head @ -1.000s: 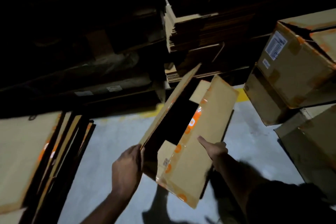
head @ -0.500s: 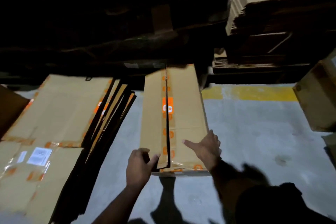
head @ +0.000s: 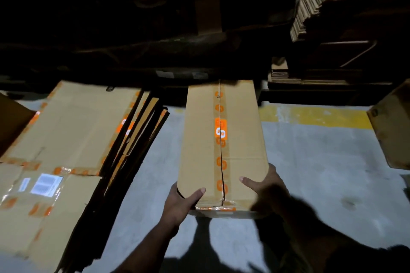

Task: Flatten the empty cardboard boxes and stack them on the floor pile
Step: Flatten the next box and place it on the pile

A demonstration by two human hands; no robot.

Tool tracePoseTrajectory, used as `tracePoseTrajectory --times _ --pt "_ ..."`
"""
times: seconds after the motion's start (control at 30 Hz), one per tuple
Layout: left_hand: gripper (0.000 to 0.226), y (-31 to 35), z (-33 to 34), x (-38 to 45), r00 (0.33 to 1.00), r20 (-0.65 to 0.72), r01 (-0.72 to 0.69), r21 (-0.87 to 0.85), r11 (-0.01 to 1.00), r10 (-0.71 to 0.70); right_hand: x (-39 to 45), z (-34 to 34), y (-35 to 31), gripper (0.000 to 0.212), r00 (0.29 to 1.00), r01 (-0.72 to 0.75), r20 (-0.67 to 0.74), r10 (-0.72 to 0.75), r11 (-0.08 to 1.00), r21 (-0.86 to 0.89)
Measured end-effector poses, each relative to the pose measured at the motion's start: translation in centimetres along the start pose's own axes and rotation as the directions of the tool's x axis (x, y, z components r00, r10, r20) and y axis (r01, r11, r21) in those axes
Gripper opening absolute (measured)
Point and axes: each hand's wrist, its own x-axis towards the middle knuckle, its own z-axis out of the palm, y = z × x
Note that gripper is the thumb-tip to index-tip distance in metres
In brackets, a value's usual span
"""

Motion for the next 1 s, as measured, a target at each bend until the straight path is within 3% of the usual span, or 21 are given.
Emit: tracePoseTrajectory --times 0.1,0.17,0.27,0.37,0.47,0.63,0.73,0.83,1.0 --pt "0.083 3.1 -1.4 -1.9 0.986 -0.159 -0.043 0.025 0.999 0.046 -2.1 -1.3 -2.8 0.115 0.997 0.076 0.006 -0.076 0.996 -0.050" --pt "0.091 4.9 -2.1 -4.0 0.970 -0.225 -0.084 0.047 0.995 0.093 -4.0 -2.5 -5.0 0.111 0.985 0.171 0.014 -0.170 0.982 -0.083" --pt "0.090 6.6 -3.1 -7.9 0.938 -0.325 -0.103 0.081 0.991 0.124 -7.6 -4.4 -8.6 0.082 0.944 0.328 0.023 -0.329 0.931 -0.157" --pt "0.068 8.1 -4.9 -11.5 0.886 -0.418 -0.143 0.169 0.975 0.202 -11.9 -6.0 -11.9 0.035 0.899 0.431 0.036 -0.436 0.872 -0.232" --pt "0.049 10.3 -7.4 -15.4 0.829 -0.477 -0.195 0.245 0.950 0.294 -16.9 -7.2 -14.0 0.014 0.862 0.484 -0.038 -0.505 0.844 -0.231" --pt "0.065 12.7 -10.9 -20.3 0.740 -0.492 -0.250 0.433 0.866 0.459 -21.5 -8.4 -15.3 0.017 0.816 0.527 -0.123 -0.564 0.815 -0.240" --pt "0.074 13.1 -12.0 -20.5 0.719 -0.427 -0.257 0.569 0.781 0.548 -20.9 -7.7 -15.5 0.030 0.798 0.546 -0.122 -0.591 0.793 -0.271" --pt "0.085 13.4 -12.1 -18.5 0.709 -0.394 -0.308 0.574 0.759 0.585 -19.3 -6.4 -16.0 0.047 0.767 0.579 -0.103 -0.634 0.752 -0.316" --pt "0.089 16.7 -12.7 -14.0 0.736 -0.410 -0.271 0.552 0.789 0.539 -17.1 -5.4 -16.4 0.081 0.856 0.516 -0.061 -0.513 0.843 0.149"
